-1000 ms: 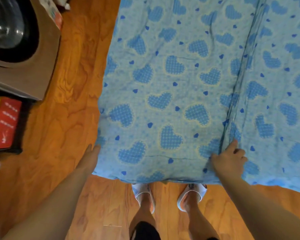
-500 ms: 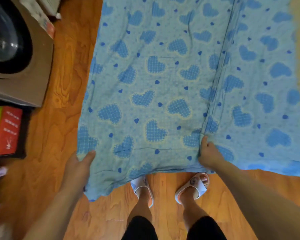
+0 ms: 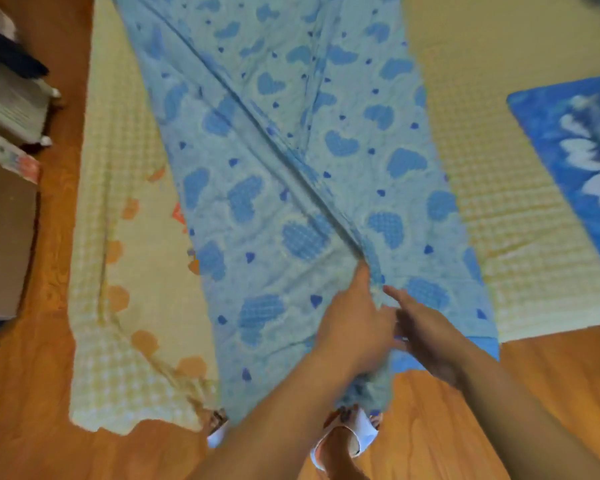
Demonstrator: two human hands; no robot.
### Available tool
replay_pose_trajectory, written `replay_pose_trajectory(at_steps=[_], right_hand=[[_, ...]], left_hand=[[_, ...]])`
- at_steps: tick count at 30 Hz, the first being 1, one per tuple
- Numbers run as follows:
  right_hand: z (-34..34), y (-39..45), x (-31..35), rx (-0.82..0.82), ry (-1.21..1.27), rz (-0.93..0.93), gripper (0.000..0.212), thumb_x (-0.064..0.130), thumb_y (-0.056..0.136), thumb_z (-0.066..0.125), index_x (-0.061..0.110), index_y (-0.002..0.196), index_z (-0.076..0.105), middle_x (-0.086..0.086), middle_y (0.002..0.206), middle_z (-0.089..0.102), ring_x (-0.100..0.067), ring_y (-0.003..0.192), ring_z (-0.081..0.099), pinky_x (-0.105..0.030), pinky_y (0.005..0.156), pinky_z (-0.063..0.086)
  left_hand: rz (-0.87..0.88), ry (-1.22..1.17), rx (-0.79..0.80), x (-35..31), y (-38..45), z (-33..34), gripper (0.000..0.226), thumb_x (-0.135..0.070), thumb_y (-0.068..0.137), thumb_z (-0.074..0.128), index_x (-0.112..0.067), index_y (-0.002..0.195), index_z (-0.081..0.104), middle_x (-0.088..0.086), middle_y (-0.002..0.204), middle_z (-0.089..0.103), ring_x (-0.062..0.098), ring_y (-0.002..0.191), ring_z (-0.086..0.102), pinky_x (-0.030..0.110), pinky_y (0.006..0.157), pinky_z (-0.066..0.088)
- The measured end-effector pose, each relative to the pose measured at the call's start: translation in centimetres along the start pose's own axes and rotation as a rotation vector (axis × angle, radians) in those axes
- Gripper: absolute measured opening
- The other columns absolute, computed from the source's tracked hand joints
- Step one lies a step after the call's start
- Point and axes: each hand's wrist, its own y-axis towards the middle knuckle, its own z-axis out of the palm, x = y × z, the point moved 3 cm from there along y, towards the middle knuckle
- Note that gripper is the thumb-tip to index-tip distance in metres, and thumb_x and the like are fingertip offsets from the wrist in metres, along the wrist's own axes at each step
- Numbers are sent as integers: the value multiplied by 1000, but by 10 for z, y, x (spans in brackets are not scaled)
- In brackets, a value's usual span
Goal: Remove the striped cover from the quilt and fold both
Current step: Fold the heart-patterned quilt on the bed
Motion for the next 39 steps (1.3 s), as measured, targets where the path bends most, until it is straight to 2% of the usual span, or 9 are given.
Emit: replay_pose_trajectory(at_steps=[4, 7, 10, 14, 18, 24, 27, 32, 39], right_hand=[[-70, 4, 25, -92, -33, -57, 31, 44, 98, 48, 26, 116, 66, 5, 84, 73, -9, 73, 66, -23, 66, 52], [-74, 23, 19, -114, -283, -83, 27, 23, 99, 56, 10, 122, 61, -18, 105, 70, -23, 86, 64, -38, 79, 51], [-72, 39, 7, -204, -479, -93, 41, 18, 94, 64, 9, 133, 54, -16, 118, 67, -30, 107, 64, -47, 96, 50], [-69, 39, -2, -290, -750, -111, 33, 23, 94, 62, 12, 125, 61, -12, 122, 65, -30, 115, 60, -30, 84, 43], [-97, 8, -32, -511, -724, -85, 31, 30, 90, 69, 8, 110, 62, -12, 103, 67, -34, 102, 62, -35, 75, 45], [-80, -24, -116, -430, 30, 310, 37, 52, 83, 71, 33, 111, 56, 4, 107, 60, -23, 95, 60, -48, 83, 54], [-31, -21, -150, -265, 359, 468, 48, 57, 77, 72, 24, 110, 60, -12, 110, 60, -29, 98, 62, -49, 86, 54], [76, -10, -166, -103, 574, 446, 85, 57, 67, 74, 16, 137, 47, -13, 132, 56, -30, 124, 52, -48, 107, 37], [210, -12, -189, -120, 560, 420, 76, 59, 73, 69, 25, 139, 52, -2, 133, 61, -24, 117, 57, -49, 96, 45]], left_hand=[[-157, 310, 299, 15, 45, 118, 88, -19, 90, 52, -39, 155, -3, 20, 125, 63, 38, 110, 63, 44, 89, 50], [-156, 128, 358, 35, 45, 136, 73, -26, 95, 51, -35, 157, 13, 8, 134, 60, 29, 116, 61, 39, 97, 48], [-84, 184, 16, 71, 9, 94, 46, -40, 90, 50, -31, 135, 53, -2, 116, 63, 18, 108, 60, 38, 98, 47], [-260, 478, -473, 141, -47, -14, 60, -26, 81, 67, -14, 137, 50, 12, 130, 53, 30, 121, 46, 39, 105, 36], [-514, -117, -338, 184, -62, -47, 79, -41, 66, 78, -11, 135, 51, 10, 125, 66, 31, 114, 64, 54, 98, 50], [-483, -508, -129, 208, -63, -38, 66, -49, 74, 81, -17, 128, 62, 8, 123, 70, 31, 112, 67, 56, 99, 50], [-489, -422, -67, 220, -73, -43, 44, -57, 92, 60, -27, 124, 63, -1, 119, 72, 21, 109, 70, 42, 91, 56], [-724, 95, -495, 267, -118, -110, 33, -43, 101, 43, -15, 104, 59, 7, 93, 65, 30, 93, 63, 42, 81, 49], [-954, 325, -637, 372, -154, -254, 48, -9, 92, 54, 3, 137, 39, 29, 139, 46, 44, 128, 48, 46, 101, 42]])
